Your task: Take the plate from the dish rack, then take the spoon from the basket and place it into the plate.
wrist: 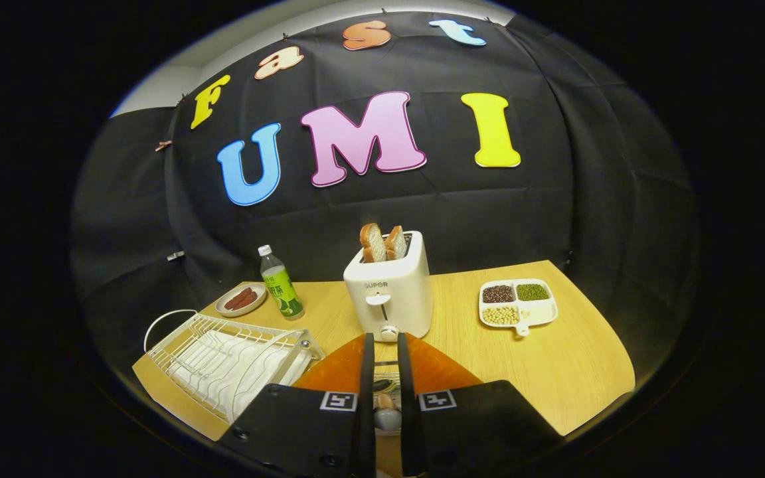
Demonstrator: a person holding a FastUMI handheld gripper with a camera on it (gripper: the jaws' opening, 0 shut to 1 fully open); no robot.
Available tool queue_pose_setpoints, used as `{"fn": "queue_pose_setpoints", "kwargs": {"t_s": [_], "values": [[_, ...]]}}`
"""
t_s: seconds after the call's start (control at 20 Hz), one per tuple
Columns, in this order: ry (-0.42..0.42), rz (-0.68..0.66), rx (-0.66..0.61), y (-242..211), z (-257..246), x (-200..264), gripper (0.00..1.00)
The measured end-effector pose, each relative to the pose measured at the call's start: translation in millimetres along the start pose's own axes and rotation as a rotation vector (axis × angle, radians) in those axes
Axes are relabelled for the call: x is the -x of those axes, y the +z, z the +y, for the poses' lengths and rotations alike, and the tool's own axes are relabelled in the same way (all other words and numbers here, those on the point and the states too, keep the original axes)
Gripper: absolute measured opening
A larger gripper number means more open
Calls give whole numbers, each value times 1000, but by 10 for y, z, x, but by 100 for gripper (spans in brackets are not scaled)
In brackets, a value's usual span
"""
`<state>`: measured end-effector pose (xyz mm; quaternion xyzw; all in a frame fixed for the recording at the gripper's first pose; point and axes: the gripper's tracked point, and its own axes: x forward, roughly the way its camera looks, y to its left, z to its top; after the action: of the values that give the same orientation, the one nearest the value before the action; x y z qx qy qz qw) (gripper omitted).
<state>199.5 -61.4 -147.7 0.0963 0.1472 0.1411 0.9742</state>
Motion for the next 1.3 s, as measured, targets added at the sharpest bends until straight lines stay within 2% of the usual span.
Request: {"fn": "queue_pose_setpoints", "kwargs": {"t_s": [0.35, 0.6, 0.9, 1.15, 1.3], "values": [[35, 12, 8, 217, 148, 619, 19], [100, 45, 33, 72, 462, 978, 19], [156, 136, 13, -426, 738, 1090, 19], [182, 242, 17, -1028, 846, 1066, 19], [203, 266, 38, -1146, 858, 1072, 19]]}}
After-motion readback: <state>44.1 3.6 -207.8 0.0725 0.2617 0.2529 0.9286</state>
